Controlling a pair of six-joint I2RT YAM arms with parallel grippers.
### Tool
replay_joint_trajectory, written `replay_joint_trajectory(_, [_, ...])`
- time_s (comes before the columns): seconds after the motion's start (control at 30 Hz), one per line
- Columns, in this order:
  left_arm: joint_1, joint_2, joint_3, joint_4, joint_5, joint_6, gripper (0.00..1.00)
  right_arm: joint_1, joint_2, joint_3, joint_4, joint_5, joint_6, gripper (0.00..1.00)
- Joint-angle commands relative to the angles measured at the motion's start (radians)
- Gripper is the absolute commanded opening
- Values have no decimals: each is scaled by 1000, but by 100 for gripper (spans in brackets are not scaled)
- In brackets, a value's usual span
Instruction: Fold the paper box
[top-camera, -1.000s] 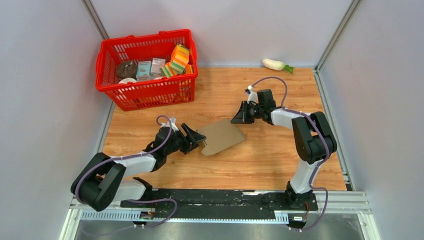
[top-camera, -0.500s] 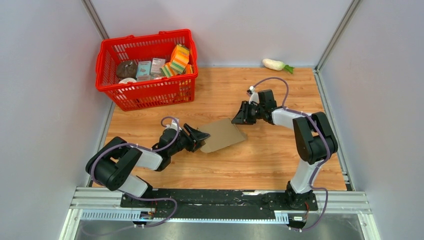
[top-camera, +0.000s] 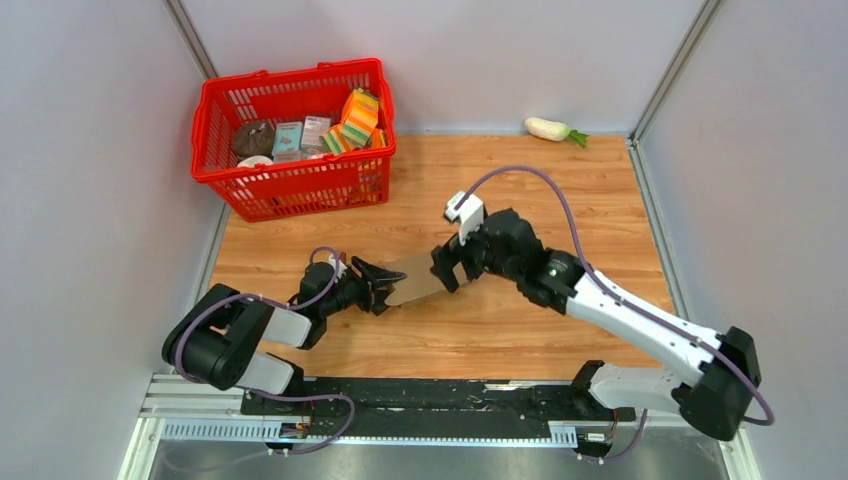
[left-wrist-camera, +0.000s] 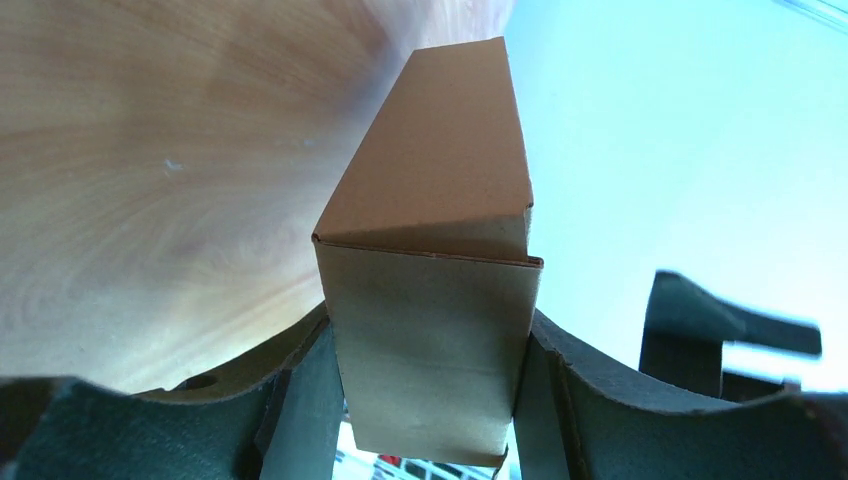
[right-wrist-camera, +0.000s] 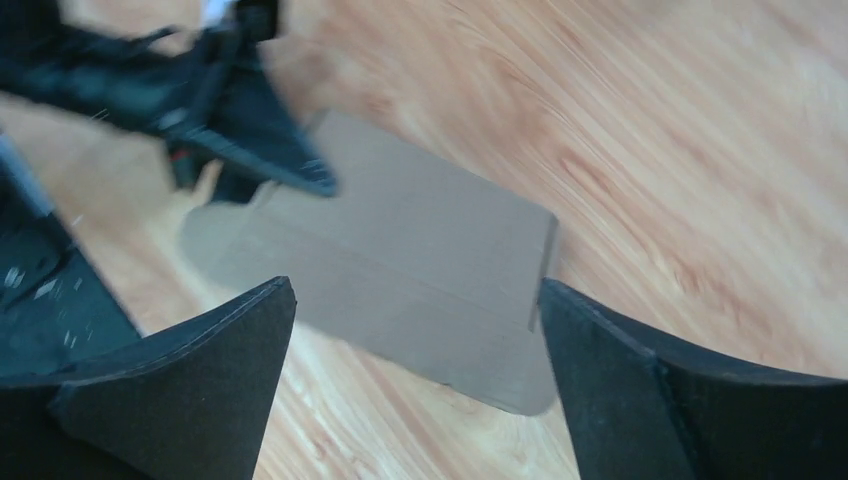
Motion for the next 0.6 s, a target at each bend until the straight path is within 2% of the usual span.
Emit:
replay_joint_trajectory(0.0, [60,-88,-1,-59,187,-72,32,183,-67,-53,35,98,-247,100])
replay_joint_trajectory(0.07, [76,-154,2,-166,220,-47,32,239,-55,-62,34,112,-331,100])
replay_joint_trajectory(0.2, [133,-298,6,-389,266,26,33,400,9,-76,49,347,-468,100])
replay_joint_trajectory(0.27, [155,-381,23,-527,274,78,33,441,50,-70,67,431,-516,100])
replay_joint_trajectory(0.3, [158,-405,31,-567,274,92,34,472,61,-69,81,504,-560,100])
replay_joint_trajectory(0.37, [159,-461,42,-645,275,117,34,504,89,-64,135,555,-605,100])
replay_joint_trajectory(0.57, [166,-490,42,-653,314,99,34,598,158,-61,247,620,-741,99])
